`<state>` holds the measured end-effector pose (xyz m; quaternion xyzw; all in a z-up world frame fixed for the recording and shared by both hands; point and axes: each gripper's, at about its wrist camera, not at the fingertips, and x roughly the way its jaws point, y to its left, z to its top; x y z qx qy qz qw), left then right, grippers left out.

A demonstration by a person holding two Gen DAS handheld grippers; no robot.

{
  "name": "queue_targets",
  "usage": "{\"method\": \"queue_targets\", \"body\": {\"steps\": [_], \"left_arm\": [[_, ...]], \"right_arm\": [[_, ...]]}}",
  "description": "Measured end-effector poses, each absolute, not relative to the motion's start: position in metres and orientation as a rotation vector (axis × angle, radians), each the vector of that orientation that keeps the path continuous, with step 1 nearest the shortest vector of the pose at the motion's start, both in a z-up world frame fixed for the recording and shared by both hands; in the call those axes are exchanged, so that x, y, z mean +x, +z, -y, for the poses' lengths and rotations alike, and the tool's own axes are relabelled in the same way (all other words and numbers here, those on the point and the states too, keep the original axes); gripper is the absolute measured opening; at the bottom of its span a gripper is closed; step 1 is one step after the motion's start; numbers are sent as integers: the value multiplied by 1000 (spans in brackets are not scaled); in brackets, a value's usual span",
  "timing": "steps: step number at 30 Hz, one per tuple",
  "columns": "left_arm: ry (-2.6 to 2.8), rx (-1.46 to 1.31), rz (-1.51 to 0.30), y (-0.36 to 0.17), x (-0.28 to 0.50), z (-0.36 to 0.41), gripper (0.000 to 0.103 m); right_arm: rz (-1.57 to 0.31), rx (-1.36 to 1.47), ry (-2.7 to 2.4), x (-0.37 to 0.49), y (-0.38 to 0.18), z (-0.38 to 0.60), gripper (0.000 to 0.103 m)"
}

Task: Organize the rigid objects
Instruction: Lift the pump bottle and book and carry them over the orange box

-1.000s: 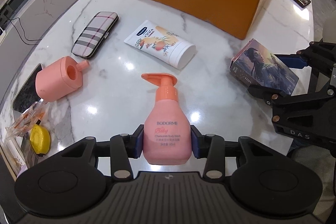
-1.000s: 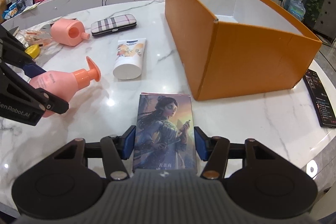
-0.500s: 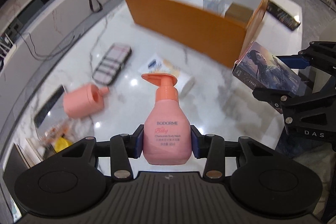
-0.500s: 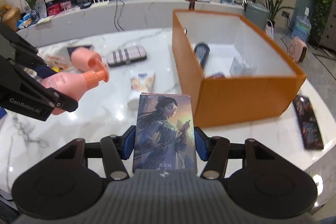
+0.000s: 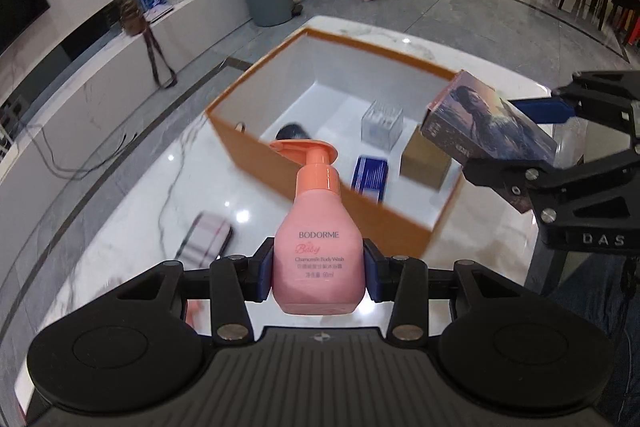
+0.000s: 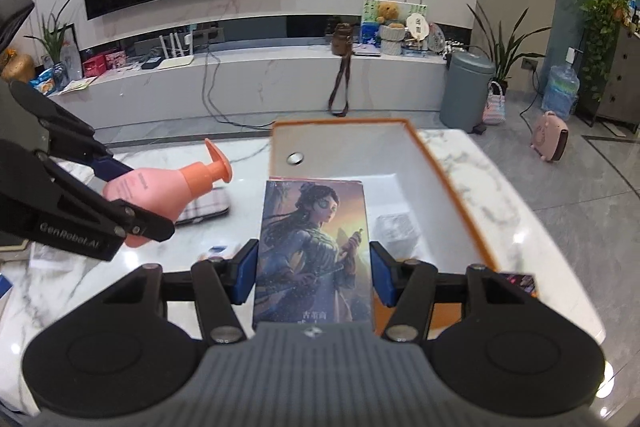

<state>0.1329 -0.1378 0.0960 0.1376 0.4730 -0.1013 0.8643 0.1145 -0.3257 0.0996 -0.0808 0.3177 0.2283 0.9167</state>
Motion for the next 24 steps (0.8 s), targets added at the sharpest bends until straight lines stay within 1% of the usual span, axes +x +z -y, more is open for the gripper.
{"method": "queue_targets", "body": {"steps": [8,14,24], "left_arm": [[-231,267,-1010,89,196,152,49],[-212,291,-1056,70,241,158,49],[-197,280,-1130,32,285,161,49]], "right_arm": [[-683,-105,430,189,107,339,59],[-710,-62,414,246,106,338,59],[-830,-106,398,321,68,331,59]]}}
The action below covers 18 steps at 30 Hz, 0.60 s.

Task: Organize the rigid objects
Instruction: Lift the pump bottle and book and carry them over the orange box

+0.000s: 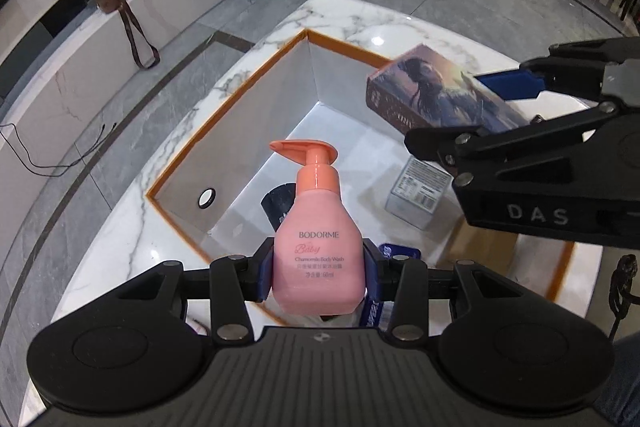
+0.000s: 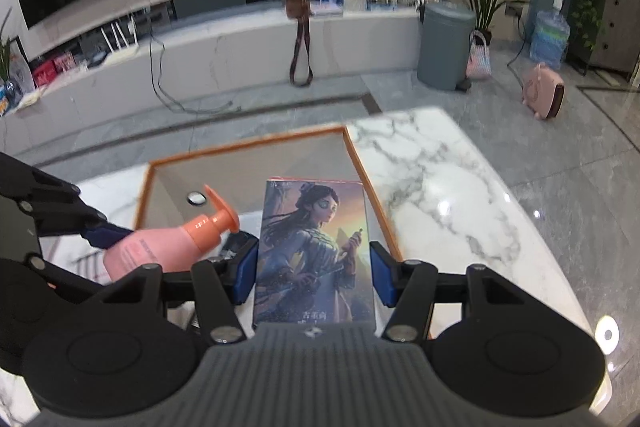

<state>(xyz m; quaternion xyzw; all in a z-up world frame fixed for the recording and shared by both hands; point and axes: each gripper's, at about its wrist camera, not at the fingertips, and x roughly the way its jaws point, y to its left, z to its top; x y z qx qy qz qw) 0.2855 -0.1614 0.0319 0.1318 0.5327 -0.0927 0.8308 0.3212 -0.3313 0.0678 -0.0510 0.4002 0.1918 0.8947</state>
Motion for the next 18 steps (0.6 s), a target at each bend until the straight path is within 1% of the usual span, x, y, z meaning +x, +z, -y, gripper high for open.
{"method": "queue_targets", "body": {"steps": [8,18], "left_arm": [[-184,280,-1159,11,307,166,49],[-176,293,-1195,-11,326,171,49]], "right_arm": [[-908,-144,400,359,32,324,59],[-964,-135,423,380,10,311,59]]}}
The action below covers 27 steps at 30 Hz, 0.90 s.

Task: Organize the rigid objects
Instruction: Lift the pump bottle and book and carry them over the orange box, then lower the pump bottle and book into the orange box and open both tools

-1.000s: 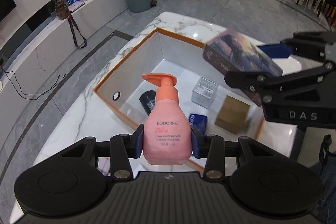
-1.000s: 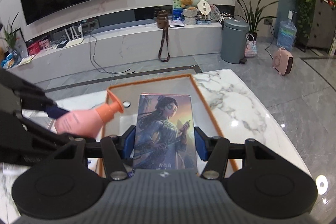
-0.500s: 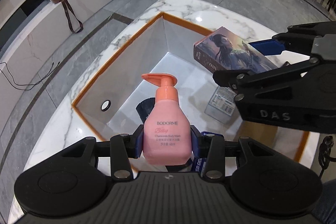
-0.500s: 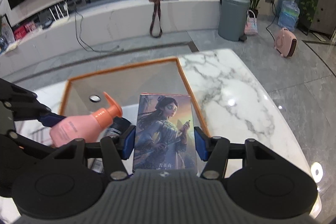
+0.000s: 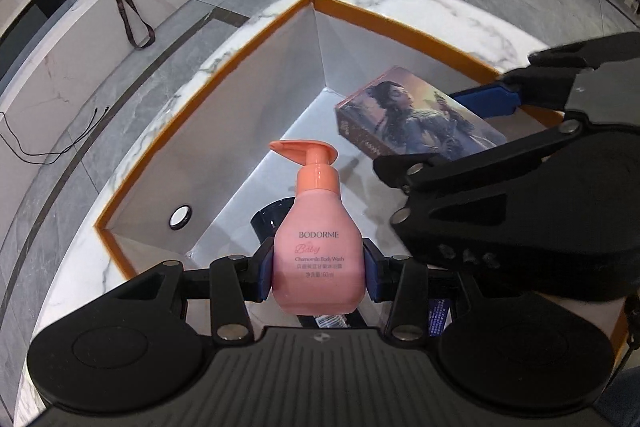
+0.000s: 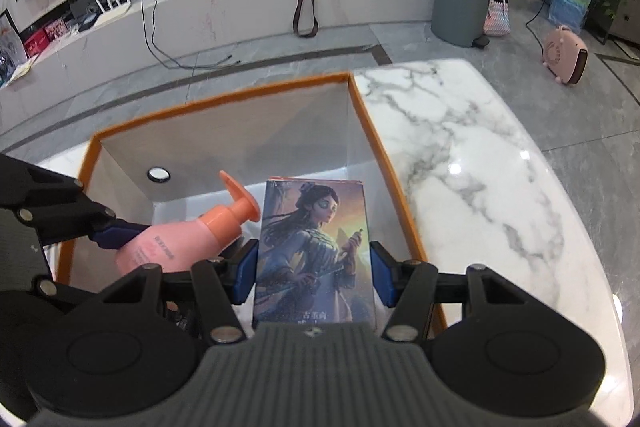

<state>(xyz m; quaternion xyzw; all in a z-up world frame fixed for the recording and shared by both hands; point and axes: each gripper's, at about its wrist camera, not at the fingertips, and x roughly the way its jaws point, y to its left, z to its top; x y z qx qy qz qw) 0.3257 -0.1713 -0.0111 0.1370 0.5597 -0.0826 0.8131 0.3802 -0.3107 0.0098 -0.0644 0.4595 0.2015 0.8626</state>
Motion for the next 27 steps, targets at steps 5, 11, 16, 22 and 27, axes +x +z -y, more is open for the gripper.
{"method": "queue_targets", "body": {"steps": [5,11,16,22,27], "left_arm": [[-170,319,-1209,-19,332,176,49],[-161,327,-1218,-25,335,175,49],[-156,322,-1222,-28,337,175,49],[-138,304,-1233,-34,337,172,49],[-128,302,-1228,-31,337,174,49]], "right_arm": [[-954,-147,436,384,8,304,59],[-945,-170,442,385,6,296,59],[-938,-190,432,386,4,292,59],[-924,-217,413,385,2,286,59],[-905,-203,407,386,2,285,59]]}}
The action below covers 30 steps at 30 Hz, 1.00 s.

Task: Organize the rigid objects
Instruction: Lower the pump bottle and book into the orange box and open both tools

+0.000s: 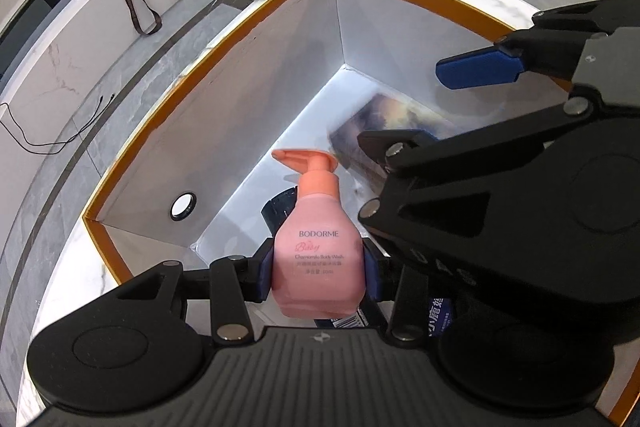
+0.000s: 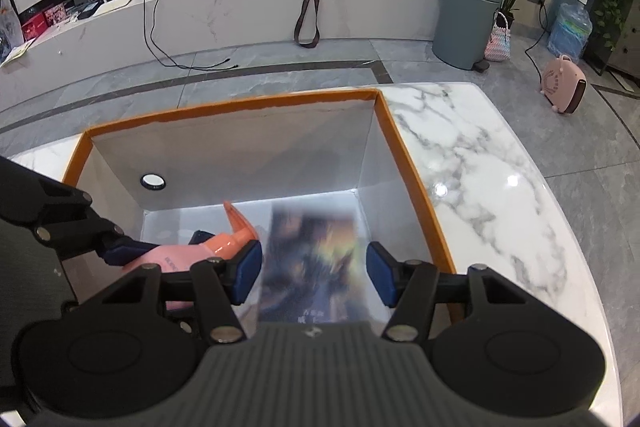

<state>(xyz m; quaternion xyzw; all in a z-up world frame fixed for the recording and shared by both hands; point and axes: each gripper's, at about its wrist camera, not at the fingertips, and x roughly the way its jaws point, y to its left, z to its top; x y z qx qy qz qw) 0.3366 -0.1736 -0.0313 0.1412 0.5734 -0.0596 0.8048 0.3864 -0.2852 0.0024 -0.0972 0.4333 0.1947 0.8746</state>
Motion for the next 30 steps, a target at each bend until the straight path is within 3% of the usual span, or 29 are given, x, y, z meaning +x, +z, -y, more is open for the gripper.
{"method": "queue_targets", "body": {"steps": [30], "left_arm": [[-75,169,-1083,17,309,159,56]], "right_arm": [[-824,-160,372,370,42,308,61]]}}
